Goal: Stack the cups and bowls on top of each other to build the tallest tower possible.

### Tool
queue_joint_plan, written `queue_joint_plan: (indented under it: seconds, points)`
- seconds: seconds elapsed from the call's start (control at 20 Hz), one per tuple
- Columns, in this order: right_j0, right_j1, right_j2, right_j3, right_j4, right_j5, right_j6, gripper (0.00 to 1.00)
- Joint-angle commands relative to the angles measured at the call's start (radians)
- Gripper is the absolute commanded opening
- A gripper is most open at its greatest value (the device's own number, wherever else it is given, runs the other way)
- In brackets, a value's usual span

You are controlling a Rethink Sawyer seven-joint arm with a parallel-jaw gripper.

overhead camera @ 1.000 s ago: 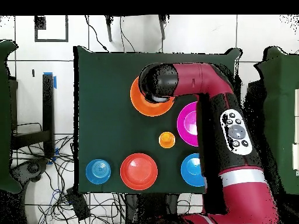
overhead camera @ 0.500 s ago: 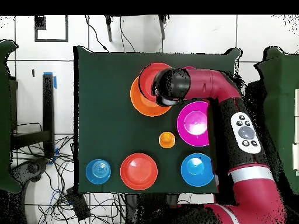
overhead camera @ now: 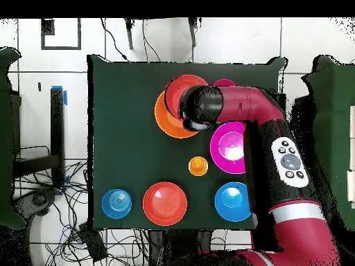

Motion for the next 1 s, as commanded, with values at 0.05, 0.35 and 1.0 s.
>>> queue_joint_plan:
  seconds: [0.05, 0.35, 1.0]
  points:
    - [0.071, -0.062, -0.065, 0.123, -0.006, -0.021, 0.122, 1.0]
    - [0.085, -0.074, -0.084, 0.152, 0.021, -0.034, 0.135, 1.0]
    - [0.11, -0.101, -0.138, 0.267, 0.052, -0.116, 0.168, 1.0]
